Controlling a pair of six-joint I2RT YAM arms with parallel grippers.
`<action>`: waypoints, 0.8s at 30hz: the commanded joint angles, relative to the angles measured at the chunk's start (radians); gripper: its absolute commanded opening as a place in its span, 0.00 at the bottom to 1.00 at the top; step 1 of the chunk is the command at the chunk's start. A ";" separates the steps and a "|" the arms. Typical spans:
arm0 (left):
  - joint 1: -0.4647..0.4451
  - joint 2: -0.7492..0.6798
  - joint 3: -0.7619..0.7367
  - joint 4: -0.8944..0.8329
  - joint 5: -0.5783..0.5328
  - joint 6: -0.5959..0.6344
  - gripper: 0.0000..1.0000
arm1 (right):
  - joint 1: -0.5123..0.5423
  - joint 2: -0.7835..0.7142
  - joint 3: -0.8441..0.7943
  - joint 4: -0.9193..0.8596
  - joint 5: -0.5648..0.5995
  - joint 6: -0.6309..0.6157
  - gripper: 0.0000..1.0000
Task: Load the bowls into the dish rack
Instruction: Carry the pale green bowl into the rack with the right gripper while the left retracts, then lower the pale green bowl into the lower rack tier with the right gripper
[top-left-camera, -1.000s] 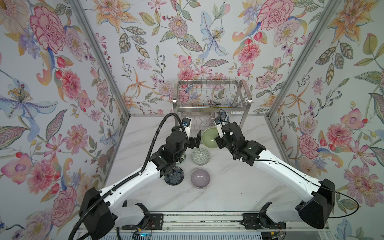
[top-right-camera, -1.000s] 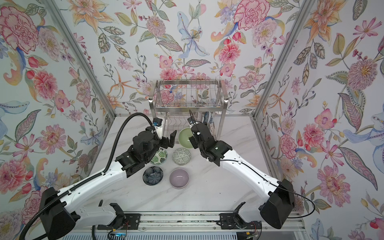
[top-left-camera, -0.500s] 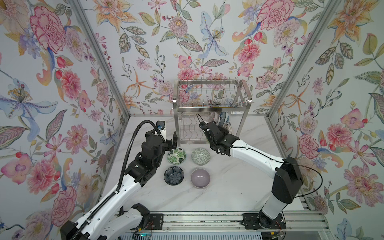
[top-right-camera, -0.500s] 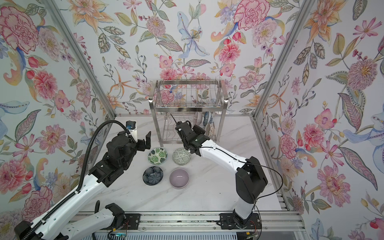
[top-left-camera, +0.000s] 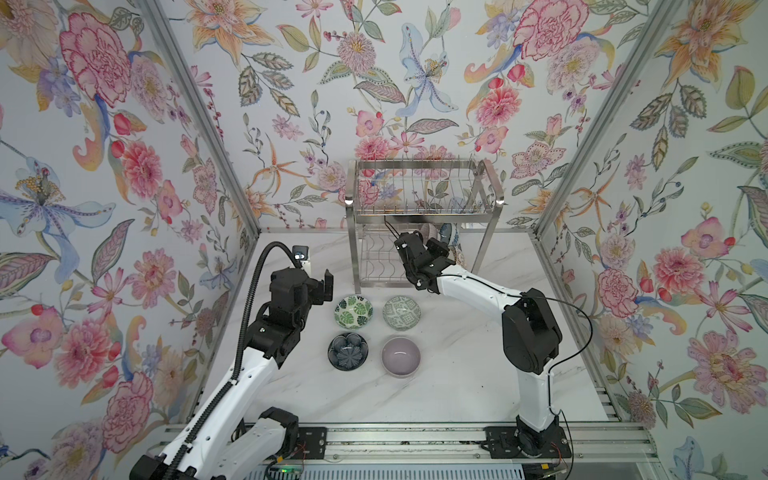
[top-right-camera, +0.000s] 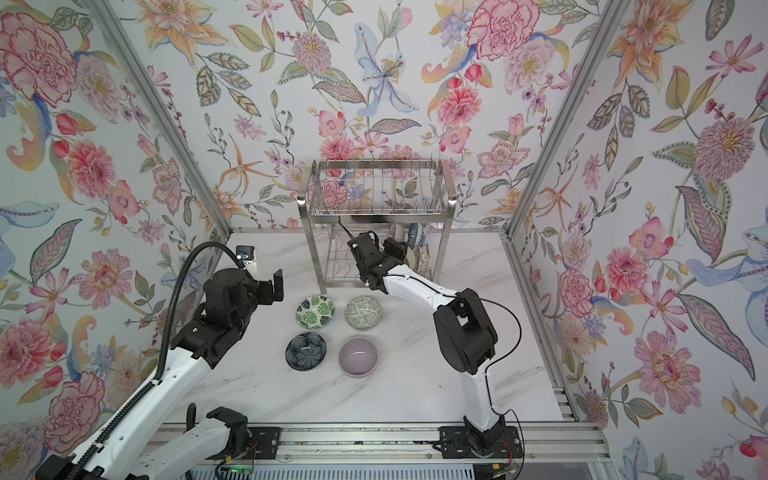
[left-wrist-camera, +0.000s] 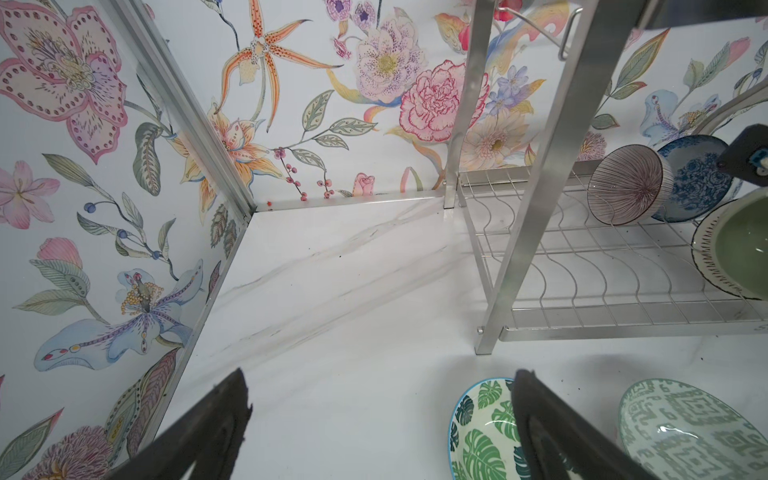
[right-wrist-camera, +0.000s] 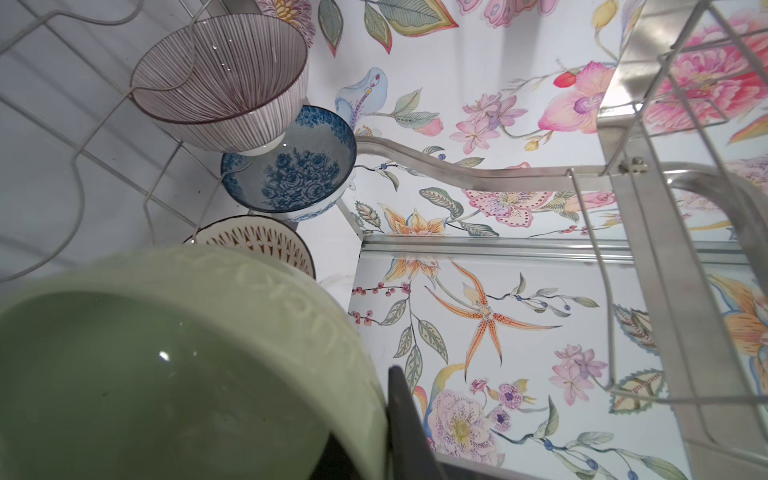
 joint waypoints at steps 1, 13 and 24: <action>0.025 -0.008 -0.011 -0.002 0.041 -0.007 0.99 | -0.010 0.027 0.038 0.179 0.061 -0.126 0.00; 0.079 0.033 -0.012 -0.010 0.082 -0.040 0.99 | -0.042 0.124 0.088 0.256 0.056 -0.241 0.00; 0.085 0.028 -0.018 -0.002 0.100 -0.040 0.99 | -0.043 0.204 0.151 0.263 0.047 -0.289 0.00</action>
